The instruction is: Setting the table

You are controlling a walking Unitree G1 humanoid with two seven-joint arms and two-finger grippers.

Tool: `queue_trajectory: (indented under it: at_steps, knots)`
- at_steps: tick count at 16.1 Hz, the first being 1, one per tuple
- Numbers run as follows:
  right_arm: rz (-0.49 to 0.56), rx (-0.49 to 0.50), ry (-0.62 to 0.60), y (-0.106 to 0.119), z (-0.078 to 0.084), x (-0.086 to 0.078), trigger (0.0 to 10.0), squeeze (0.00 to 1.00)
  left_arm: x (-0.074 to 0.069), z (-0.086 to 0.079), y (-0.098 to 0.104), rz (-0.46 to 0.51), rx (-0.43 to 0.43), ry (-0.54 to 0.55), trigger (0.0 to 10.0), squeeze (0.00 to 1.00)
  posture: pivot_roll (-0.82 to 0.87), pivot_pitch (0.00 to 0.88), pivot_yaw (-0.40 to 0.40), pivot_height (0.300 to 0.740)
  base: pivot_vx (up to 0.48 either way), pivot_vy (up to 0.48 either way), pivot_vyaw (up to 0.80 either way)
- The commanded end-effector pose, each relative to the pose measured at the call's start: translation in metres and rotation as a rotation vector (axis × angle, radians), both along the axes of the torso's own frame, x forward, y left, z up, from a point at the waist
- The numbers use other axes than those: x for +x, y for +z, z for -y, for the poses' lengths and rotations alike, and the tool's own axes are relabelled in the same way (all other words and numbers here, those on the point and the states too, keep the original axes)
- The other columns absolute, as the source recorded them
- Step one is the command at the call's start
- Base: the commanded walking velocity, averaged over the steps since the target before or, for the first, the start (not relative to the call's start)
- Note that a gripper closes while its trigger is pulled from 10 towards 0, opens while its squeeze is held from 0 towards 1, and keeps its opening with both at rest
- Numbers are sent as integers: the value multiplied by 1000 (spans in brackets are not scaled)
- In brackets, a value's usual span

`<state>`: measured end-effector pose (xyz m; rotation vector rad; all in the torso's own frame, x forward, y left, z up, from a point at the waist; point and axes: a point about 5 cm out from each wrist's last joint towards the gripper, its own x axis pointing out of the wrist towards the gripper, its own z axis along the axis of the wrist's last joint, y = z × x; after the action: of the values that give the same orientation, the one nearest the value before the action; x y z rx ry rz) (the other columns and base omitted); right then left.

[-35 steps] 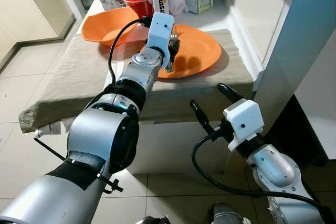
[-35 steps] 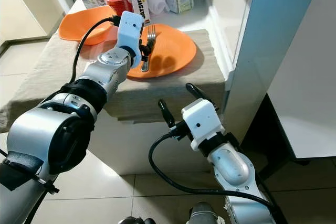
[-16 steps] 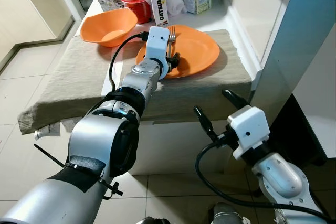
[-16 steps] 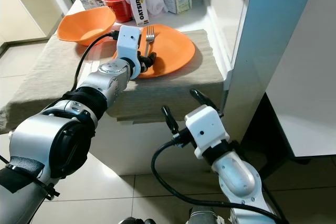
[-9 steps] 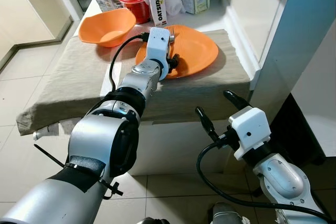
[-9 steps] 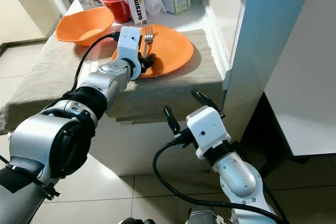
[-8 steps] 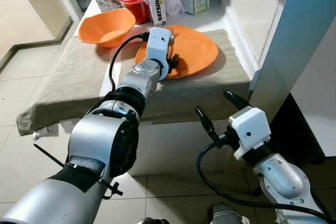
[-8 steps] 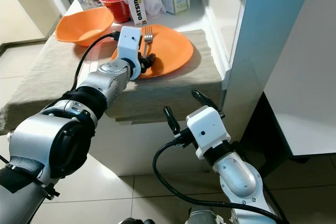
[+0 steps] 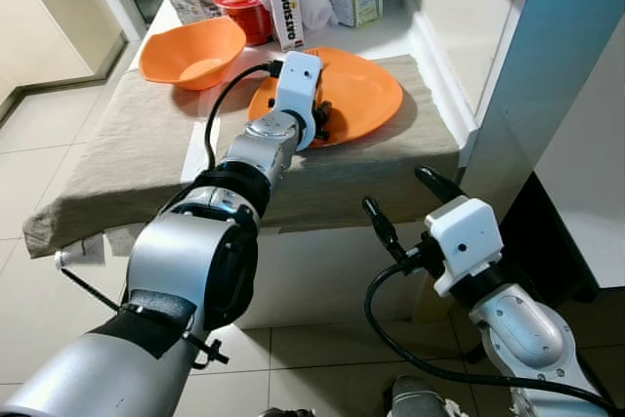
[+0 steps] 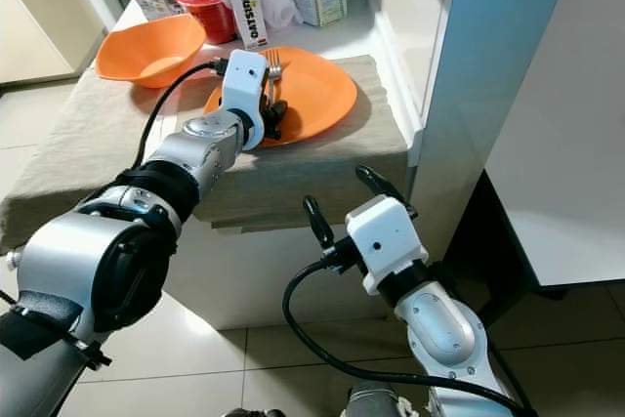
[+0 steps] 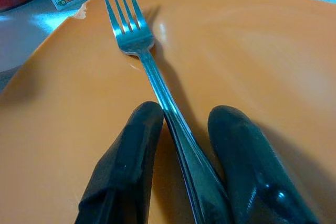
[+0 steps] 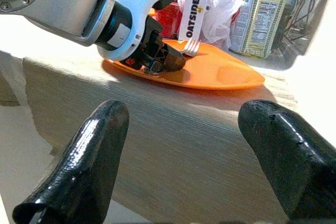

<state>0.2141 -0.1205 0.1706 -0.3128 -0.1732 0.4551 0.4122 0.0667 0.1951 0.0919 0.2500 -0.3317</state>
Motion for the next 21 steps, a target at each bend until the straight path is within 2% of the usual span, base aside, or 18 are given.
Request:
queue_trajectory:
  at_steps: [1, 3, 5, 9, 15, 16, 19, 20, 21]
  knots:
    - [9, 6, 11, 4, -3, 0, 10000, 0, -4, -7, -19, -82, -1, 16, 0, 0, -385, 112, 186, 735, 0, 0, 0]
    - [9, 5, 11, 4, -3, 1, 10000, 0, -3, -10, -18, -77, -16, 31, 0, 0, -383, 113, 185, 735, 0, 0, 0]
    - [7, 5, 11, 3, -2, 1, 10000, 0, 0, -8, -6, -26, -14, 23, 0, 0, -377, 115, 181, 735, 0, 0, 0]
    - [11, 4, 12, 3, -3, 3, 10000, 0, 6, -6, 20, 52, -106, 34, 0, 0, -368, 110, 178, 735, 0, 0, 0]
    - [12, 5, 19, 2, -4, 6, 10000, 0, 9, -11, 36, 103, -166, 38, 0, 0, -351, 96, 172, 735, 0, 0, 0]
    - [13, 6, 22, 2, -4, 7, 10000, 0, 10, -14, 39, 114, -169, 42, 0, 0, -350, 95, 173, 735, 0, 0, 0]
    - [16, 8, 27, 2, -6, 9, 10000, 0, 10, -16, 35, 134, -68, 26, 0, 0, -342, 83, 170, 735, 0, 0, 0]
    - [18, 8, 30, 2, -6, 10, 10000, 0, 10, -16, 36, 149, -29, 27, 10000, 0, -340, 75, 169, 735, 0, 0, 0]
    - [18, 8, 30, 2, -6, 10, 10000, 0, 10, -16, 36, 151, -21, 26, 10000, 0, -340, 75, 169, 735, 0, 0, 0]
